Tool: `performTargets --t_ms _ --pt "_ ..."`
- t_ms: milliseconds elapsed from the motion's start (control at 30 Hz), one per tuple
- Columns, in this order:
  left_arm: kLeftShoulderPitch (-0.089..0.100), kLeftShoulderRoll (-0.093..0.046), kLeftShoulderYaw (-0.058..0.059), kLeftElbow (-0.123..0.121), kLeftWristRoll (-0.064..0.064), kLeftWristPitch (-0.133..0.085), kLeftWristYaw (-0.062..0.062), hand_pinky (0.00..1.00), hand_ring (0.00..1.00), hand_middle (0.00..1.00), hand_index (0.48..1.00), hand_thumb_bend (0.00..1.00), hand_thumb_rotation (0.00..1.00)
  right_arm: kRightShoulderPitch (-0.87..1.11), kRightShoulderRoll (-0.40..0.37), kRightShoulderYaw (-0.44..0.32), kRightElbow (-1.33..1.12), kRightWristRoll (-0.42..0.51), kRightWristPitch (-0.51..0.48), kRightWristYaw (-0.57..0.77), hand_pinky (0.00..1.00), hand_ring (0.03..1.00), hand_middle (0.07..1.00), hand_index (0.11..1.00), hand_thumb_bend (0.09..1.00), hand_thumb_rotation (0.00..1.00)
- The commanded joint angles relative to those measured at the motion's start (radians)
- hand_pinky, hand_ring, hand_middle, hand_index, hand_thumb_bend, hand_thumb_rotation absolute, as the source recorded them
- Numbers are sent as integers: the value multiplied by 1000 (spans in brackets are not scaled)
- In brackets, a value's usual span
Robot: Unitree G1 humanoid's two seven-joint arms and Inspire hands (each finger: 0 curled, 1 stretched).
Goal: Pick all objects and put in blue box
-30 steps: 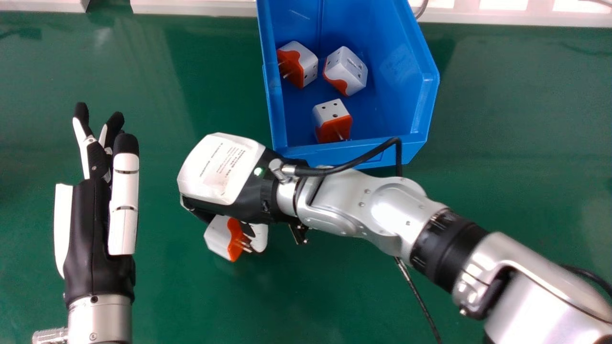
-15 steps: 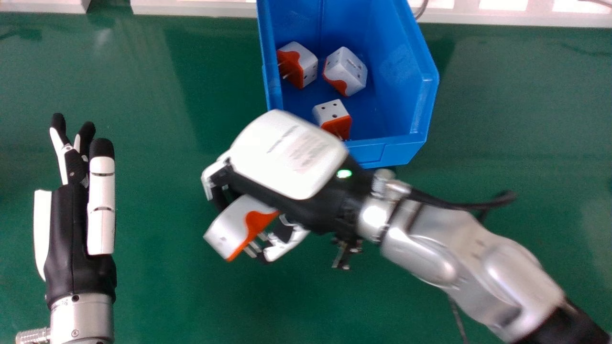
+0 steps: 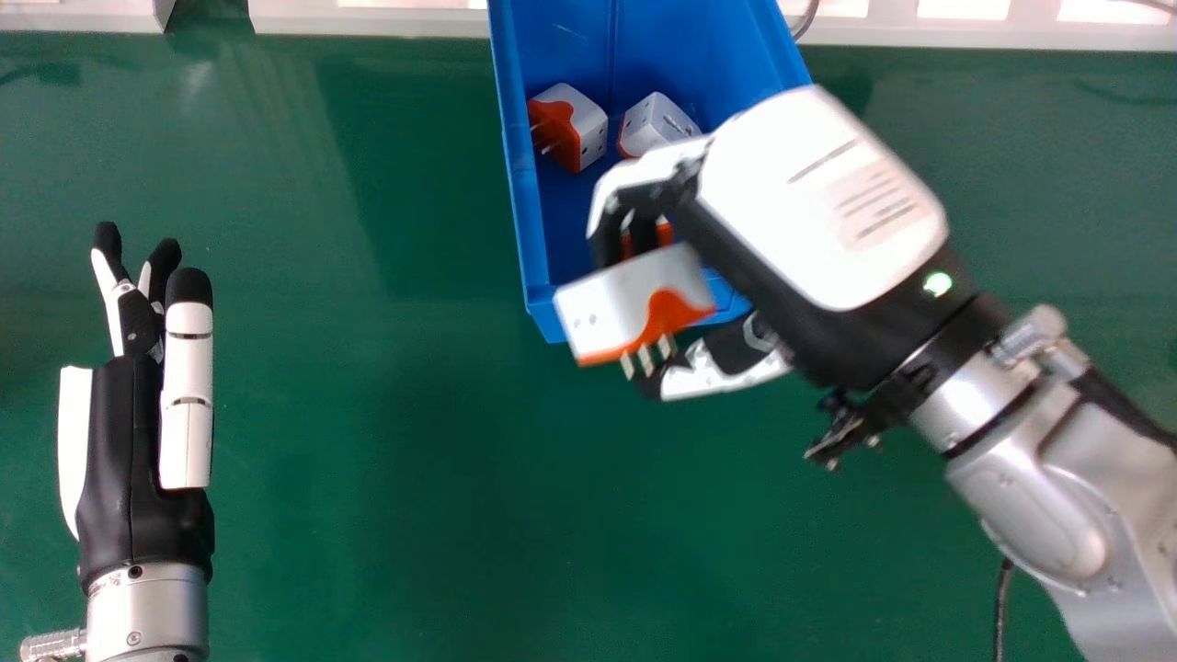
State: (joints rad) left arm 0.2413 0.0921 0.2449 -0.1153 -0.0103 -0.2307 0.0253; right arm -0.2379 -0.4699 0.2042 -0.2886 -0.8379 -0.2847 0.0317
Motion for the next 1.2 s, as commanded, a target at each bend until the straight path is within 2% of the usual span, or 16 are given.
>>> performTargets --t_ms 0,133,200,233,367,467,567,667,867,967,1067,1100,1167 --pt "-8 9 9 9 -8 -24 -1 967 973 971 967 455 1000 -68 5 -28 28 -14 9 -42 53 93 148 469 491 143" --pt "-11 9 9 15 -1 -24 4 965 970 967 962 458 1000 -168 16 -21 144 -54 34 -84 73 120 182 469 489 148" --pt "-12 7 8 16 3 -27 6 958 963 962 958 453 1000 -236 29 -2 234 -78 44 -118 64 109 171 469 489 148" --pt "-12 7 8 17 1 -30 5 957 962 961 958 451 1000 -268 33 10 278 -97 48 -138 61 104 167 469 489 148" --pt "-11 9 6 15 8 -23 5 963 968 969 968 455 1000 -396 67 59 429 -145 91 -174 50 96 162 469 491 147" --pt "-11 10 6 21 7 -33 1 963 967 969 969 449 1000 -501 106 107 565 -183 136 -201 44 92 158 469 491 146" --pt "-12 11 5 24 3 -37 -4 967 968 971 969 435 1000 -596 146 148 703 -186 170 -199 58 110 175 469 489 146" --pt "-11 11 2 21 9 -37 -3 971 973 974 973 441 1000 -674 184 194 838 -193 197 -206 86 143 214 469 485 148" --pt "-6 12 -6 10 22 -31 1 971 974 975 973 449 1000 -795 270 280 1071 -184 227 -224 93 151 232 480 486 137" --pt "-3 7 -10 2 19 -28 2 976 974 975 974 454 1000 -845 302 327 1178 -195 247 -239 111 175 266 481 487 136" --pt "2 5 -14 -7 17 -23 1 981 977 978 978 446 1000 -889 336 361 1283 -185 258 -240 98 160 249 477 492 129" --pt "4 7 -16 -8 24 -25 3 984 978 979 979 441 1000 -904 347 374 1316 -186 263 -244 89 147 233 477 495 124" --pt "8 7 -18 -12 21 -26 1 978 976 979 981 438 1000 -922 366 385 1367 -175 267 -255 77 135 216 477 500 118"
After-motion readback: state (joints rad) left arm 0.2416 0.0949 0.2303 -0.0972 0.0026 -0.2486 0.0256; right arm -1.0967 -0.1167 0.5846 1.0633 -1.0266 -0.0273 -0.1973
